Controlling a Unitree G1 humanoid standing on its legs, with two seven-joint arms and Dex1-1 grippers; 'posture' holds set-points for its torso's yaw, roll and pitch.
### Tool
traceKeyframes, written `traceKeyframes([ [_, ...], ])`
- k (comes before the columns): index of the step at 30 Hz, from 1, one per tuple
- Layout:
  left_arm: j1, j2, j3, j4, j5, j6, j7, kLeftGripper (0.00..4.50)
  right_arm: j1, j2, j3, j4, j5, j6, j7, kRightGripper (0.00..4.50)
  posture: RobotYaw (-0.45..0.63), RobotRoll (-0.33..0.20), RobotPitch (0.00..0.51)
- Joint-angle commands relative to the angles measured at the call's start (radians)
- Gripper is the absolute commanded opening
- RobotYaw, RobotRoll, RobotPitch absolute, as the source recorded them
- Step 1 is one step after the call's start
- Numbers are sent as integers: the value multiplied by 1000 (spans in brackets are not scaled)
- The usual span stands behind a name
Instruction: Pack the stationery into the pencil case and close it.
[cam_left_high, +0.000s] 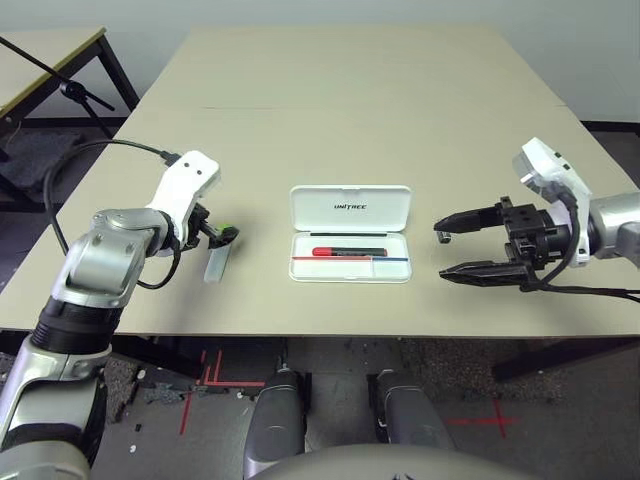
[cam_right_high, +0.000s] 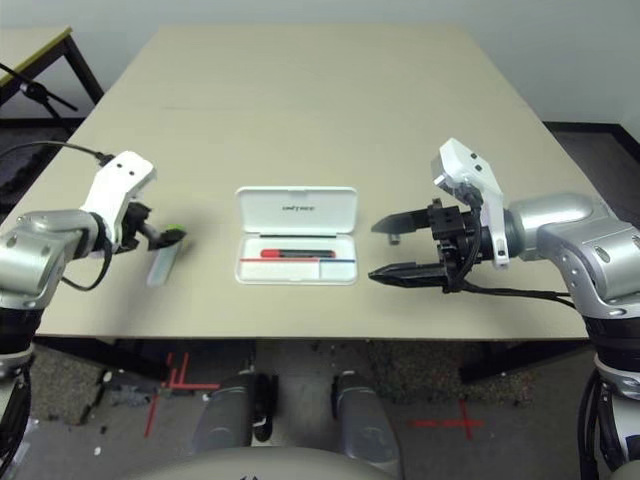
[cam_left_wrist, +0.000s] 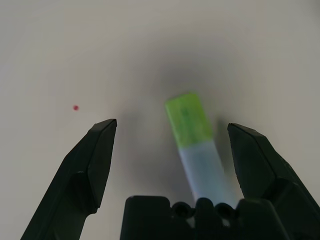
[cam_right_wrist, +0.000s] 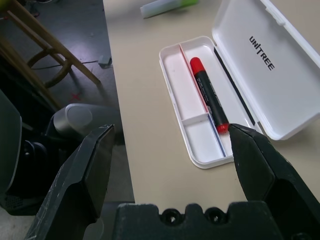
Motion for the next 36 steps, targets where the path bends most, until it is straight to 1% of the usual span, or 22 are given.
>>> traceKeyframes([
  [1, -14, -25, 28, -32, -12, 80, 48, 4500, 10, -12, 11, 9, -14, -16, -4, 4480, -49, 0, 95],
  [5, -13, -60, 46, -64, -30, 149, 85, 4500, 14, -10, 13, 12, -22, -21, -4, 4480, -52, 0, 98],
  [7, -5, -68, 46, -68, -27, 158, 106, 4500, 14, -9, 13, 13, -24, -22, -4, 4480, -53, 0, 98],
  [12, 20, -78, 42, -62, -25, 181, 148, 4500, 11, -8, 21, 21, -37, -31, -4, 4480, -50, 0, 99],
  [19, 41, -96, 37, -80, -47, 205, 168, 4500, 4, 0, 36, 29, -48, -43, -8, 4480, -48, 0, 100],
  [24, 64, -87, 1, -106, -65, 205, 170, 4500, 6, 0, 44, 32, -50, -52, -12, 4480, -50, 0, 103],
  [27, 70, -78, -11, -111, -75, 199, 165, 3898, 7, 0, 46, 31, -49, -55, -15, 4500, -51, 0, 104],
  [29, 73, -67, -20, -115, -83, 192, 159, 3107, 9, 0, 46, 30, -49, -56, -17, 4500, -53, 0, 105],
  [32, 76, -50, -31, -120, -96, 183, 154, 2035, 10, 0, 48, 29, -49, -58, -18, 4500, -54, 0, 106],
  [33, 77, -45, -33, -121, -100, 181, 153, 1592, 11, 0, 48, 29, -50, -58, -18, 4500, -54, 0, 106],
  [34, 77, -40, -34, -121, -103, 178, 153, 1271, 11, 0, 49, 29, -50, -59, -18, 4500, -54, 0, 106],
  [35, 76, -35, -35, -119, -104, 176, 154, 1081, 10, 1, 51, 30, -52, -61, -18, 4500, -54, 0, 106],
  [36, 76, -26, -39, -117, -104, 171, 154, 1085, 9, 2, 53, 31, -53, -62, -19, 4500, -54, 0, 106],
])
